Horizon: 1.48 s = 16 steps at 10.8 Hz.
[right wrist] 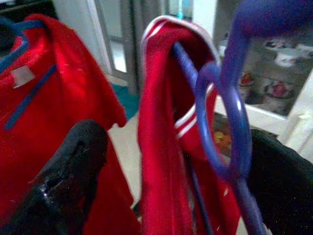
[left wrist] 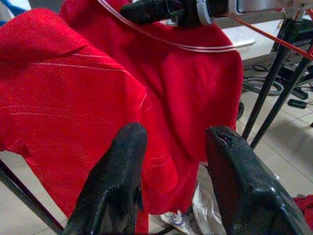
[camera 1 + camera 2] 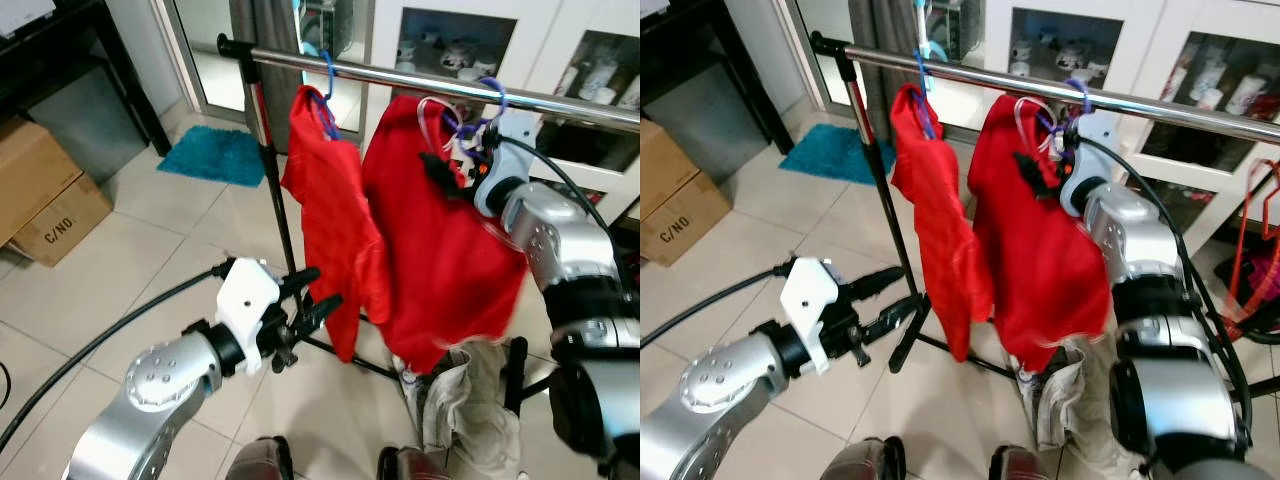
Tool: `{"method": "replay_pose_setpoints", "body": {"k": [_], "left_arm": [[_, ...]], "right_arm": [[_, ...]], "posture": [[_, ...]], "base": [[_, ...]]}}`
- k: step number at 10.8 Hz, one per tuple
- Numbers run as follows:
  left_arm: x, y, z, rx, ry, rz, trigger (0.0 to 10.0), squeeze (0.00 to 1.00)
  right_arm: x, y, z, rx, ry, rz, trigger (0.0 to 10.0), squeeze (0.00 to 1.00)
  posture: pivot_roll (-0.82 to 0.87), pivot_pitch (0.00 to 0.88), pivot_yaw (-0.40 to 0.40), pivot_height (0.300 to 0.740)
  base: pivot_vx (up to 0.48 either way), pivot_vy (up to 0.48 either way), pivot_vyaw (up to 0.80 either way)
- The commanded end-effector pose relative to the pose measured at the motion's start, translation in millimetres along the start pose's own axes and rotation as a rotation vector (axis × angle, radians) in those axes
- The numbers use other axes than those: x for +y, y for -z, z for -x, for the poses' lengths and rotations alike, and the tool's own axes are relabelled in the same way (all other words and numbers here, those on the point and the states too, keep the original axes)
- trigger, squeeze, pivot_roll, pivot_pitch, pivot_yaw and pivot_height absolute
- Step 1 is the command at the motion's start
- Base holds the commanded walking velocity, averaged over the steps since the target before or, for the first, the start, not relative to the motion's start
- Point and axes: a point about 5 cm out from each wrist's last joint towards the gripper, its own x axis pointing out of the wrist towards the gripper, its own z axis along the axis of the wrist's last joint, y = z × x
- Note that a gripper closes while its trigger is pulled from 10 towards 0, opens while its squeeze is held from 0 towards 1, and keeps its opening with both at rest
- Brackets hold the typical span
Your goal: Hang hanger
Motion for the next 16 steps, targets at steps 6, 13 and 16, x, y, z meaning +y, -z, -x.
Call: {"method": "replay_pose_setpoints", "body": {"k": [6,13,16], "left_arm": [[-0.8,1.9,0.9,0.013,-0.004,-0.005,10.0,0.00],[-2.0,2.4,-1.5,0.013,0.017,-0.006,10.0,0.00],[-2.1,3.7,-1.6,0.017,0.017,-0.011,10.0,0.00]], "right_arm": [[-10.6,-26.4,5.9,-0.027,0.053,0.086,5.1,0.00],[-12.5,-12.1,7.6,0.088,0.016,0.102,1.1,0.00],[-11.8,-14.3,4.0,0.082,0.033,0.108,0.0,0.00]], "posture": [[0.00,0.065,0.058,0.740],[-0.01,0.064,0.066,0.740],[-0.01,0.053,0.062,0.740]], "base": [[0.000,0.000,0.00],[0.000,0.000,0.00],[0.000,0.000,0.00]]}}
